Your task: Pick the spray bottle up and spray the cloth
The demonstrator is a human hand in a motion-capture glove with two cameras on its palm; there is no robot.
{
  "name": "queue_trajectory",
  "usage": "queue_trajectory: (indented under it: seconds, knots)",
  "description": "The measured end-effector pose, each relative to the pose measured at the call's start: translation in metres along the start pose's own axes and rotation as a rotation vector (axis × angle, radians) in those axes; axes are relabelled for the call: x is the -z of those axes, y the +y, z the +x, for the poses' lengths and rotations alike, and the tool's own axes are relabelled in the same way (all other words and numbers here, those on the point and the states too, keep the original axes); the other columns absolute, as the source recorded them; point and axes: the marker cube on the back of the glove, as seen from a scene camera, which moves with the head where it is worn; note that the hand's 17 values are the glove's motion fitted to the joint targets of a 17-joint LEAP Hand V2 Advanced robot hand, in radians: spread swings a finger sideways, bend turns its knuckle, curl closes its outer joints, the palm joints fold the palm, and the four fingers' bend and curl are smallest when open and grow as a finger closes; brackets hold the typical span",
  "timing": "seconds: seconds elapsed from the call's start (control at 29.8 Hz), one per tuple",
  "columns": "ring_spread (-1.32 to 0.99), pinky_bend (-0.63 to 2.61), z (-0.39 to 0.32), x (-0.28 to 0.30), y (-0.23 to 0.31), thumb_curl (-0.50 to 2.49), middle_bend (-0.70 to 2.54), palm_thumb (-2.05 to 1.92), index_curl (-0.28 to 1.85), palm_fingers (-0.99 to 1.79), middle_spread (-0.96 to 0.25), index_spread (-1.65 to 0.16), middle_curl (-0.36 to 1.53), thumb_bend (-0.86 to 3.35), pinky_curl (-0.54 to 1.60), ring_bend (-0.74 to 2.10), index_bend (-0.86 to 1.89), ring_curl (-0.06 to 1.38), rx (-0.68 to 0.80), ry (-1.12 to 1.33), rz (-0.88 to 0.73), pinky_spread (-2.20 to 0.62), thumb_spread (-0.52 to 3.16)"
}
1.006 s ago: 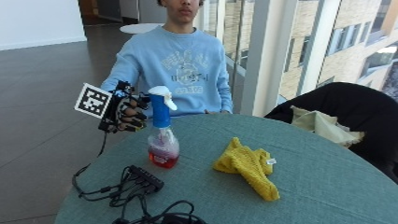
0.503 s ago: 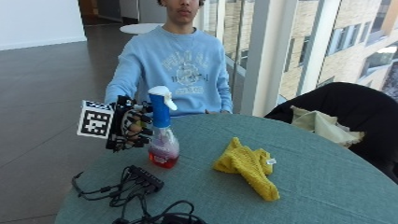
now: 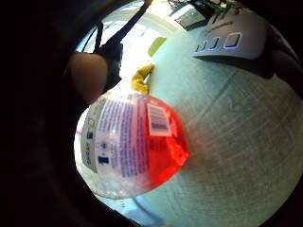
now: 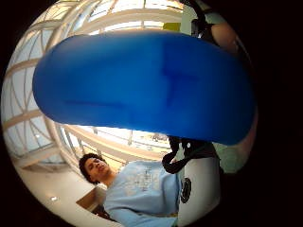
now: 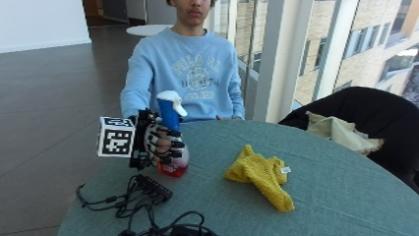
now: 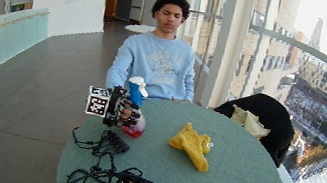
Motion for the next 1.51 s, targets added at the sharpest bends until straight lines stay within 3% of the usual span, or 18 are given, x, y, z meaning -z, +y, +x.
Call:
queue_trajectory:
  seconds: [0.5,0.91,1.51]
  knots:
    - [-0.10,0.29,-0.014,-0.010,-0.008,0.43,0.27,0.87,0.28,1.16,-0.10,-0.29,0.43,-0.01,0.37,0.44,0.10,0.39,0.037,0.203,0.204,0.02,0.90]
    - [-0.10,0.36,-0.056,-0.008,-0.026,0.50,0.30,0.88,0.28,1.18,-0.09,-0.27,0.44,-0.03,0.39,0.49,0.11,0.40,-0.131,0.475,-0.031,-0.06,0.79]
    - [-0.09,0.39,-0.077,-0.025,-0.051,0.55,0.32,0.87,0.30,1.17,-0.09,-0.25,0.45,-0.03,0.39,0.51,0.12,0.39,-0.296,0.733,-0.233,-0.07,0.76]
